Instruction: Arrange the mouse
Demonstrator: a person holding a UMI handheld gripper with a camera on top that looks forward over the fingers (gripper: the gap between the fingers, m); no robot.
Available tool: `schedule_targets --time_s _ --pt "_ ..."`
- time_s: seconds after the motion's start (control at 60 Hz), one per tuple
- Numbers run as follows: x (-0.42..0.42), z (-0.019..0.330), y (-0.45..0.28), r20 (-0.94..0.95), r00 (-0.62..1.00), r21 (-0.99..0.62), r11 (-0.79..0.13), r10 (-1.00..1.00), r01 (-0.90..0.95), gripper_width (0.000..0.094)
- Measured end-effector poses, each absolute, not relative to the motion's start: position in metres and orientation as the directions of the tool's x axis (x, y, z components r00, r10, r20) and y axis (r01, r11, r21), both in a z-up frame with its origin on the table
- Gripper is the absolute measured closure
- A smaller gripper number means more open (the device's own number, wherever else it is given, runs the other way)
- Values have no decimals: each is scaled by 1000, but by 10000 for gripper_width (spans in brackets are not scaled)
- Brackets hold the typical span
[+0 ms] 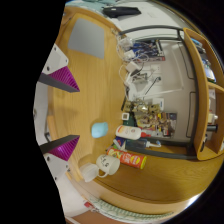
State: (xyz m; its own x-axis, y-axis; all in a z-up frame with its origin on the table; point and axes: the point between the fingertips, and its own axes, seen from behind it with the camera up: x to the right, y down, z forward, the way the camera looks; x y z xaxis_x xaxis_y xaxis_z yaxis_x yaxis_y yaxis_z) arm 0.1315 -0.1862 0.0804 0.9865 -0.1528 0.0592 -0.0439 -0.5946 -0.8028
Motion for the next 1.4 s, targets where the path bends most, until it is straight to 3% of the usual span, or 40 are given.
schedule_targets --time_s 0.317,0.7,0.767,0.85,0.95,0.967,1.0,1.117,1.267,1.333,1.4 --pt "215 28 -92 93 988 -797 -604 -125 -1 75" --pt "234 -12 1 -10 994 -782 -619 -105 -73 98" --pt "237 -12 4 -11 994 -789 -610 -108 -75 145" --pt "242 -11 4 -6 991 -801 -594 -130 -83 427" --pt "242 -12 0 9 991 -799 -597 -135 -74 467" --pt "242 -13 0 14 991 -796 -601 -132 -68 434" --pt "241 -14 0 21 993 -788 -613 -120 -58 526" --pt "241 -15 -1 10 993 -774 -630 -116 -66 630" --pt "241 -11 -1 43 990 -754 -655 -131 -53 653" --pt "240 11 2 66 984 -770 -636 -166 -56 652" --pt "231 54 8 70 977 -810 -583 -200 -61 651"
